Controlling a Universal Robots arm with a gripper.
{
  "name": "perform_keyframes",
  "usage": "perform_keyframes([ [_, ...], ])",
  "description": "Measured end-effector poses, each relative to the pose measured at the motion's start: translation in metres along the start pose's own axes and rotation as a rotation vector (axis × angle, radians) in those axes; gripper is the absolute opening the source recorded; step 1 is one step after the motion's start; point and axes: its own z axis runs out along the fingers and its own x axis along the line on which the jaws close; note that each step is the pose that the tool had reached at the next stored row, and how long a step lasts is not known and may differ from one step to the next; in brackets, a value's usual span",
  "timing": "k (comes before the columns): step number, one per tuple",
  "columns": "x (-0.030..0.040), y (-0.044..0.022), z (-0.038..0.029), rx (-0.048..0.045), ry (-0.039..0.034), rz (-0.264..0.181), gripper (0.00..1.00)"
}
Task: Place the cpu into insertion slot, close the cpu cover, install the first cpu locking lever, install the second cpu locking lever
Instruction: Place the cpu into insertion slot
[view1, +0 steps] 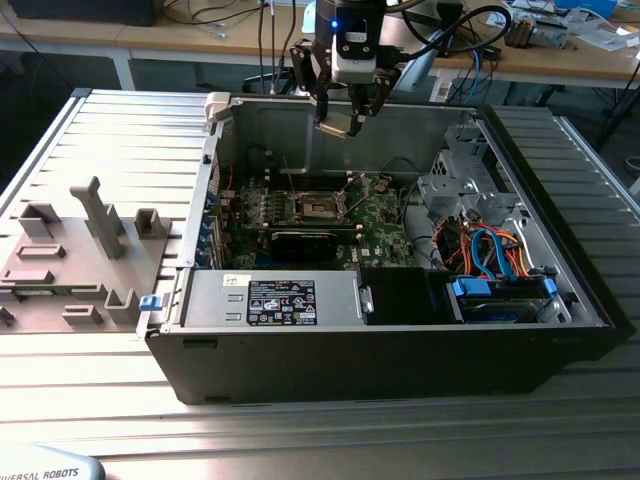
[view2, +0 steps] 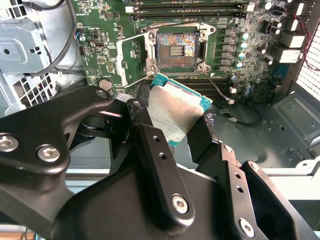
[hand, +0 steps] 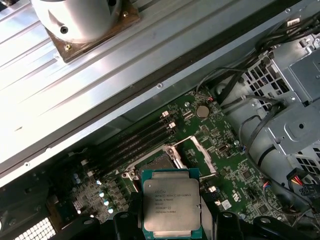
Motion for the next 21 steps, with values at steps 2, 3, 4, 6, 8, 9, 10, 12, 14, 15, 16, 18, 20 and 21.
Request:
perform_keyframes([
  [2,0.0,0.0,0.0,0.0,-0.0001,0.001,0.54],
  [3,0.0,0.0,0.0,0.0,-0.0001,0.002,0.54],
  [4,0.0,0.0,0.0,-0.0001,-0.0002,0.003,0.54],
  [6,0.0,0.0,0.0,-0.0001,-0.0003,0.004,0.54],
  [8,0.0,0.0,0.0,-0.0001,-0.0005,0.006,0.54],
  [9,0.0,0.0,0.0,-0.0001,-0.0006,0.007,0.54],
  [10,0.0,0.0,0.0,-0.0001,-0.0007,0.008,0.54],
  [12,0.0,0.0,0.0,-0.0002,-0.0008,0.01,0.54],
  [14,0.0,0.0,0.0,-0.0002,-0.0009,0.012,0.54],
  [15,0.0,0.0,0.0,-0.0002,-0.001,0.012,0.54],
  [16,0.0,0.0,0.0,-0.0002,-0.0011,0.013,0.54],
  [18,0.0,0.0,0.0,-0.0003,-0.0012,0.015,0.54],
  [20,0.0,0.0,0.0,-0.0003,-0.0014,0.016,0.54],
  [21,0.0,0.0,0.0,-0.0003,-0.0014,0.017,0.54],
])
